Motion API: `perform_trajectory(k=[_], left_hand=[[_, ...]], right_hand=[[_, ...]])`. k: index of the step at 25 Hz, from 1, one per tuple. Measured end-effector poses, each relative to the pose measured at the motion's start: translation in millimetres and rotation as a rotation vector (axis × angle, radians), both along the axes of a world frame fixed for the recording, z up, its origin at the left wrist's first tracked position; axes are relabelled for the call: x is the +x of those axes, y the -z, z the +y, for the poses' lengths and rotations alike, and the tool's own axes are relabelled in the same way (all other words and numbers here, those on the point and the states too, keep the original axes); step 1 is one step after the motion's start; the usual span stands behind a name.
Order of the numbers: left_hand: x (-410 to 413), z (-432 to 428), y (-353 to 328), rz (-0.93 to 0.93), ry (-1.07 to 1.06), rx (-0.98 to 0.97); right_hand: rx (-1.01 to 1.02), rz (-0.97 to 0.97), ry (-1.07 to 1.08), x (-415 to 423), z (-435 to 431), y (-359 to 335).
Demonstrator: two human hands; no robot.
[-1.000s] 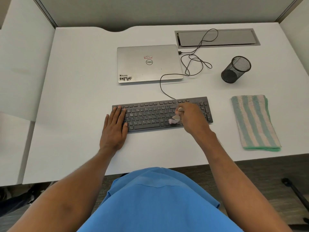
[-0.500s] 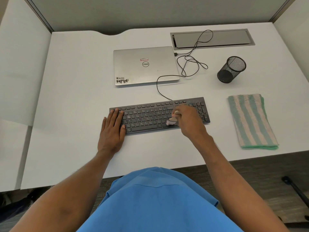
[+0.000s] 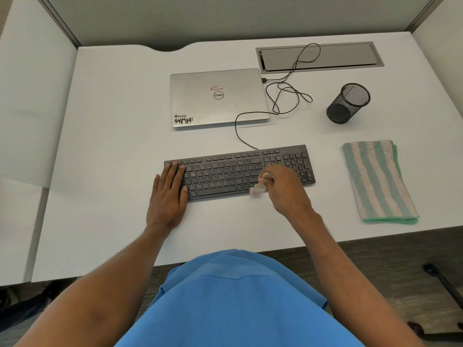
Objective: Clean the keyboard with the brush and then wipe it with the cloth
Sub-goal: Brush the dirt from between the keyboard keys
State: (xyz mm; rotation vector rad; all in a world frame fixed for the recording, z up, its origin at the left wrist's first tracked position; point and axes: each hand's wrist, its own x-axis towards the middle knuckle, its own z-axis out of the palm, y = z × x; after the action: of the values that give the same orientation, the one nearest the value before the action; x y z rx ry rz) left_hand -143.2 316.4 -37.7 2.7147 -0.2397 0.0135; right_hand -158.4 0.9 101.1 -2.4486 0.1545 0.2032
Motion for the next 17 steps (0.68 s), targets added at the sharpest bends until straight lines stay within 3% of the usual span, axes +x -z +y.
perform_trajectory(k=[10, 17], left_hand=[[-0.2, 0.8, 1.3, 0.001, -0.001, -0.003], [-0.3, 0.4, -0.5, 0.000, -0.004, -0.012]], right_hand=[[0.037, -0.308, 0.231, -6.5, -13.4, 7.2], [-0.023, -0.200, 0.183, -9.3, -12.2, 19.4]])
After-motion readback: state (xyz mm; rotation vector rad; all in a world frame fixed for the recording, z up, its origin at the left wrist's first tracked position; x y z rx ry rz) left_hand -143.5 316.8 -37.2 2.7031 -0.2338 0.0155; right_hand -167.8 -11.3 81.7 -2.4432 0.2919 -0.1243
